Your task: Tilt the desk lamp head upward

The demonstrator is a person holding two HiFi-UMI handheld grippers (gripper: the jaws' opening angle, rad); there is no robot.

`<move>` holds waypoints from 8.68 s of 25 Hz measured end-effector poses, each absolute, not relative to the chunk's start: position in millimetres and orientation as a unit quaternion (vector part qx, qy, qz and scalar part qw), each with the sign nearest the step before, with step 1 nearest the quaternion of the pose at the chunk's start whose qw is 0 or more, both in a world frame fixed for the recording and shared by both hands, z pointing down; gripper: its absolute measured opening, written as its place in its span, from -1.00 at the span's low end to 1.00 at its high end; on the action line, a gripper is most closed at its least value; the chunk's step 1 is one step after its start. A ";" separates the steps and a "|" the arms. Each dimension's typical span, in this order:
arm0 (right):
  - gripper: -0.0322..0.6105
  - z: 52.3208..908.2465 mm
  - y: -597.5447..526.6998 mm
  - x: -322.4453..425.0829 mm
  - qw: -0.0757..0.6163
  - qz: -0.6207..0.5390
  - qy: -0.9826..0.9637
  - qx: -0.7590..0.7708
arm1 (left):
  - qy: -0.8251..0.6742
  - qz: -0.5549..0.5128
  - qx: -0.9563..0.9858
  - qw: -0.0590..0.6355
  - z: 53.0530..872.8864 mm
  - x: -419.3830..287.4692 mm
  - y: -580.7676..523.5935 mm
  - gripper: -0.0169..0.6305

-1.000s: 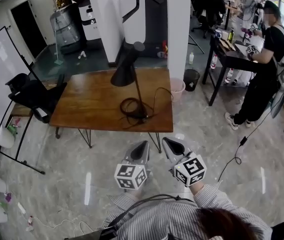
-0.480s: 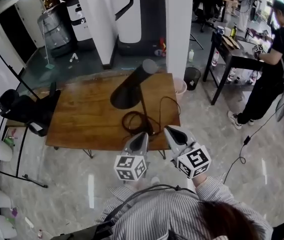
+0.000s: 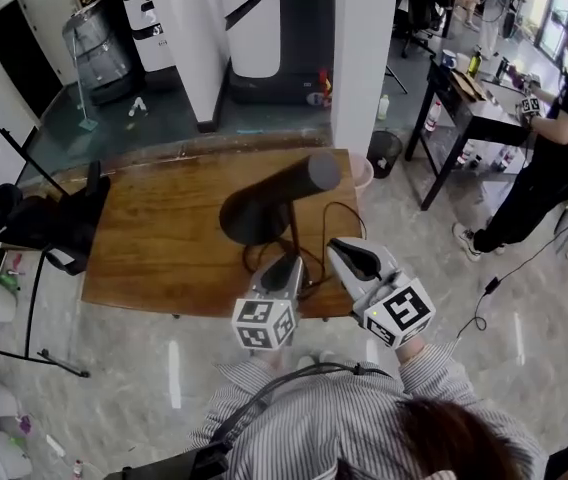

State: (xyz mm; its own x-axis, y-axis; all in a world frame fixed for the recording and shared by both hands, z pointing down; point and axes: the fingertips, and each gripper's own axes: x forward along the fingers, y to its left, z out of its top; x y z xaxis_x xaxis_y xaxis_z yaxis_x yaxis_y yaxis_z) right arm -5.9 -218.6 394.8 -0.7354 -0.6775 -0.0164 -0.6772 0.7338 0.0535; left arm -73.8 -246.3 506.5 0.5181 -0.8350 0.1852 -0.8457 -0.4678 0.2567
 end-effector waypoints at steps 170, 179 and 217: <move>-0.25 256.6 -224.1 -24.2 -0.022 -0.118 -0.940 0.320 | -0.465 -0.005 0.859 0.214 518.8 -57.6 -285.4 -0.65; -0.26 292.3 -226.7 -23.6 -0.063 -0.091 -0.932 0.346 | -0.462 0.003 0.862 0.210 517.5 -58.7 -285.9 -0.65; -0.25 324.7 -236.2 -27.6 -0.127 -0.064 -0.922 0.360 | -0.472 0.035 0.865 0.164 512.3 -55.3 -285.2 -0.70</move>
State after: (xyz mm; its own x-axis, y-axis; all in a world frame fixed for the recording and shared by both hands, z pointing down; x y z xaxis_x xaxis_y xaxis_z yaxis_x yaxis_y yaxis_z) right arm -27.6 -236.2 324.7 -0.7083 -0.6481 -0.2800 -0.6804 0.7324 0.0258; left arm -55.3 -285.2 512.3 0.5516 -0.8060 0.2146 -0.8287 -0.5005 0.2505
